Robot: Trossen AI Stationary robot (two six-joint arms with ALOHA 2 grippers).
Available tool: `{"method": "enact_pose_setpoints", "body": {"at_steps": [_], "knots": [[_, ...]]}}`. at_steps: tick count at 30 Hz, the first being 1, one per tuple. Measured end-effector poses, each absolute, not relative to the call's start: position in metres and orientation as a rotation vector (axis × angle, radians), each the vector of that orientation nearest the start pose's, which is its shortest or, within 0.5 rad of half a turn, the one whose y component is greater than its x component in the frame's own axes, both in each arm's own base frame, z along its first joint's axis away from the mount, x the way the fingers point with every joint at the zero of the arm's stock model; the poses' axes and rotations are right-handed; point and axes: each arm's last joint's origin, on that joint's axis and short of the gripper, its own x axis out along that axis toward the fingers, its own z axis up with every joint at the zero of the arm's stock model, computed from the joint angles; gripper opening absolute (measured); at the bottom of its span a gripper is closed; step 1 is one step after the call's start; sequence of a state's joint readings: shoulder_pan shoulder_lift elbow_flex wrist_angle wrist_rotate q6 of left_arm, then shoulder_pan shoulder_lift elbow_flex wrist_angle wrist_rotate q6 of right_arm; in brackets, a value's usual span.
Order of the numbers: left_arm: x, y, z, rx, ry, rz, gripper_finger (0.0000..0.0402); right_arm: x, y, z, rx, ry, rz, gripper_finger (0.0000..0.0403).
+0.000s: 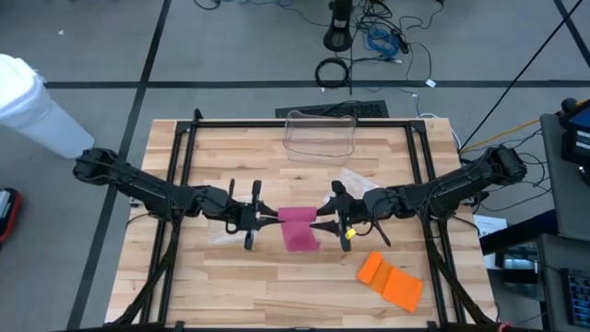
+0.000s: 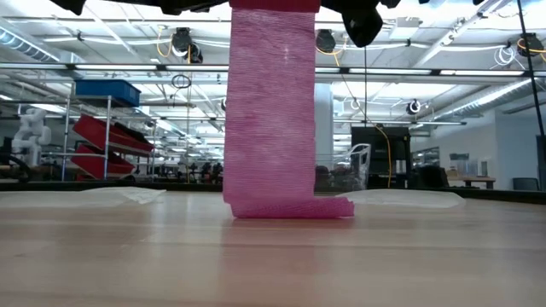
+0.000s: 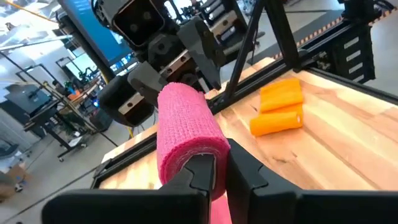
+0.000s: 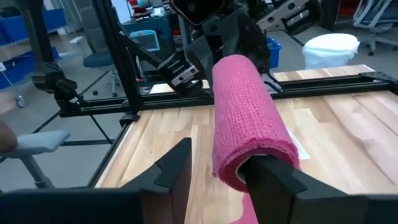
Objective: Roll bandage
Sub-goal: Roll the pink bandage
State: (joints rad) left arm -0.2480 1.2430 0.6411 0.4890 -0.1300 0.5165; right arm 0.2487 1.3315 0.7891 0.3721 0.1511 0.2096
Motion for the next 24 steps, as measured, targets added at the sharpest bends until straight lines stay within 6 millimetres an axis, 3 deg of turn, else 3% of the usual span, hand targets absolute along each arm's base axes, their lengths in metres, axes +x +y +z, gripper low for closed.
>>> {"method": "enact_pose_setpoints", "body": {"at_steps": [5,11,16,24], "knots": [[0.2588,-0.0641,0.2528,0.564,0.082,-0.144,0.0023,0.2856,0.0665,0.2687,0.162,0.174,0.072,0.0092],[0.2575,-0.0684,0.2518,0.612,0.085,-0.164,0.0023,0.2855,0.0666,0.2683,0.098,0.175,0.081,0.0015],[0.2576,-0.0687,0.2516,0.579,0.085,-0.167,0.0034,0.2854,0.0663,0.2673,0.018,0.182,0.079,0.0009],[0.2580,-0.0711,0.2544,0.437,0.061,-0.238,0.0099,0.2821,0.0761,0.2671,-0.229,0.181,0.021,0.0005]]}}
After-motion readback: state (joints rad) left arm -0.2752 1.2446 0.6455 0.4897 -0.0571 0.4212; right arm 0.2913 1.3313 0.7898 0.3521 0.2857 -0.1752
